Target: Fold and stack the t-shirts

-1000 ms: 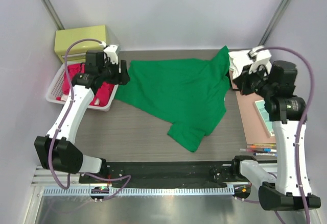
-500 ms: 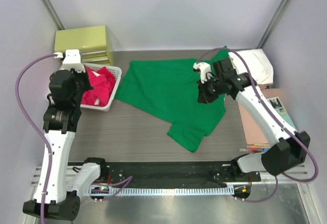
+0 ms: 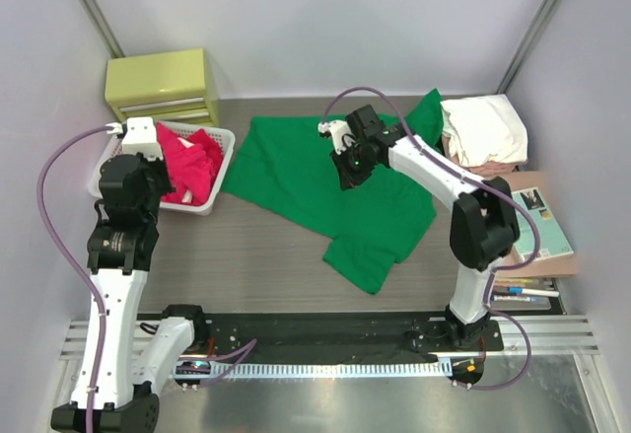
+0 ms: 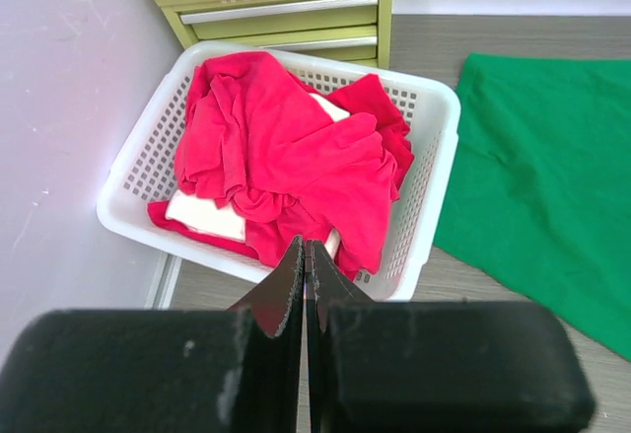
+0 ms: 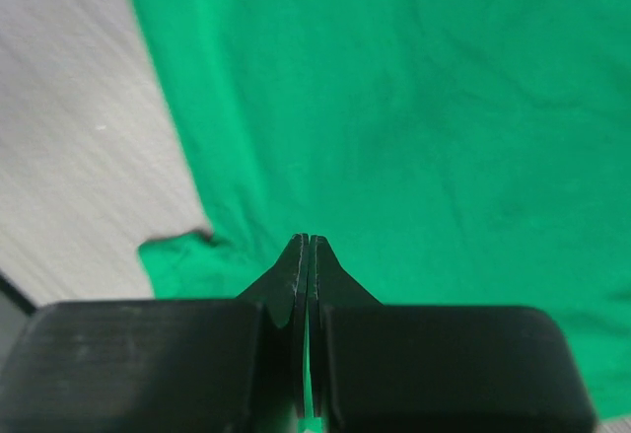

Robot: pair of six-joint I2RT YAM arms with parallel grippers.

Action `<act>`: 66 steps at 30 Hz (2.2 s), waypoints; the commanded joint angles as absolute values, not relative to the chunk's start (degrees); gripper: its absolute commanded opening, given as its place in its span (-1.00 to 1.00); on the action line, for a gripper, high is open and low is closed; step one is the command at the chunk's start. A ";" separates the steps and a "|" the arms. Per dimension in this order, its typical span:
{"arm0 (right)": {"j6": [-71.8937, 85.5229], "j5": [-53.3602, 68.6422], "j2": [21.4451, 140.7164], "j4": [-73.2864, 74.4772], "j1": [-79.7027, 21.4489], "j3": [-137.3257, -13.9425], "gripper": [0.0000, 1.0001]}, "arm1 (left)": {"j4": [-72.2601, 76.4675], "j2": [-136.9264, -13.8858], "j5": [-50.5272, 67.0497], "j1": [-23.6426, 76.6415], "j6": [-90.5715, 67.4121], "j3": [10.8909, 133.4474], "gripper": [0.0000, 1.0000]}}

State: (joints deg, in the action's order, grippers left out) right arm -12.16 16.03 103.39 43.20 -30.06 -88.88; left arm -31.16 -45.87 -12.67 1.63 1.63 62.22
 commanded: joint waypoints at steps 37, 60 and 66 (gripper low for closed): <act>-13.96 5.37 92.57 19.53 -34.10 -67.19 0.03 | -30.67 -42.01 -11.08 -2.46 2.37 58.19 -0.84; -12.48 7.03 103.88 21.27 -34.45 -71.01 0.99 | -31.47 -44.30 -10.72 -4.57 2.81 59.33 1.00; -12.22 8.00 108.10 22.85 -34.45 -71.81 0.99 | -31.38 -45.35 -10.37 -4.57 2.81 59.76 1.00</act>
State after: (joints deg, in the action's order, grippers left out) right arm -13.10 6.42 105.82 22.28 -34.06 -70.04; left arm -32.47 -44.95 -10.87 -4.16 2.09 58.19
